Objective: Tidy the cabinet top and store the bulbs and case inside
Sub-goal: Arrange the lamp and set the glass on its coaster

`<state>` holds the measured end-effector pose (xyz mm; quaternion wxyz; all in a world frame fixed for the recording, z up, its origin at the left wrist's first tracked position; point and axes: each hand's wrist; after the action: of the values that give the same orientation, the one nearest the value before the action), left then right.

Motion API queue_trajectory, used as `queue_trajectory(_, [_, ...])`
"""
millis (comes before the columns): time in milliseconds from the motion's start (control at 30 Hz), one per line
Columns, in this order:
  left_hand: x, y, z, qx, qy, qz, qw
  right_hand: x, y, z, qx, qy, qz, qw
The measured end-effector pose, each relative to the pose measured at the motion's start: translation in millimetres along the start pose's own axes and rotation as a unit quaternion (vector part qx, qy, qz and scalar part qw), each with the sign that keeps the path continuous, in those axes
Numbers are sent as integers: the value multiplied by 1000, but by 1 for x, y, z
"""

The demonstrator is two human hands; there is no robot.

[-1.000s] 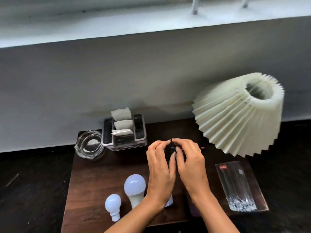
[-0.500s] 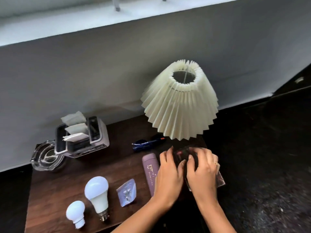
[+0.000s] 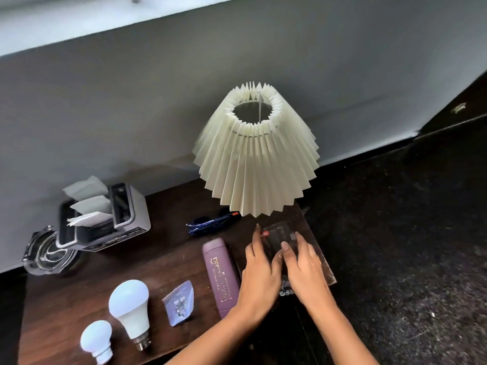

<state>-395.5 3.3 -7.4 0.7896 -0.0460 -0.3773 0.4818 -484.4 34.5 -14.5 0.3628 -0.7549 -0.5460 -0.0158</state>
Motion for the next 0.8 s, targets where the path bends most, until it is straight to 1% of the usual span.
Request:
queue_trajectory(100, [3,-3,-3,25,19,-10,999,3,0,-4,1,-7,1,1000])
queue_trajectory(233, [12,-11,-7,37,42,-4,998,13,-1,-14,-30,-19,15,999])
queue_trajectory(400, [30,-38,-13,70,62,1,996,30,9,-35,-51,-44,23,997])
queue_trajectory(600, [47,-90,-32,84,87,59,991,48,41,-76,-93,-79,9,992])
queue_trajectory(800, [54,-142,-68,112,110,119,980,56,91,-114,-91,-118,-20,989])
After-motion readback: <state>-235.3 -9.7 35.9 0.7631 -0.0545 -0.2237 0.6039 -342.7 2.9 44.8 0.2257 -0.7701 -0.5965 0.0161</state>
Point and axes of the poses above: each hand's wrist, its own x-axis away from the middle knuckle, its own y-axis out of the palm, z = x × y, and after that the axes turned 6 degrees about -y, right-handed
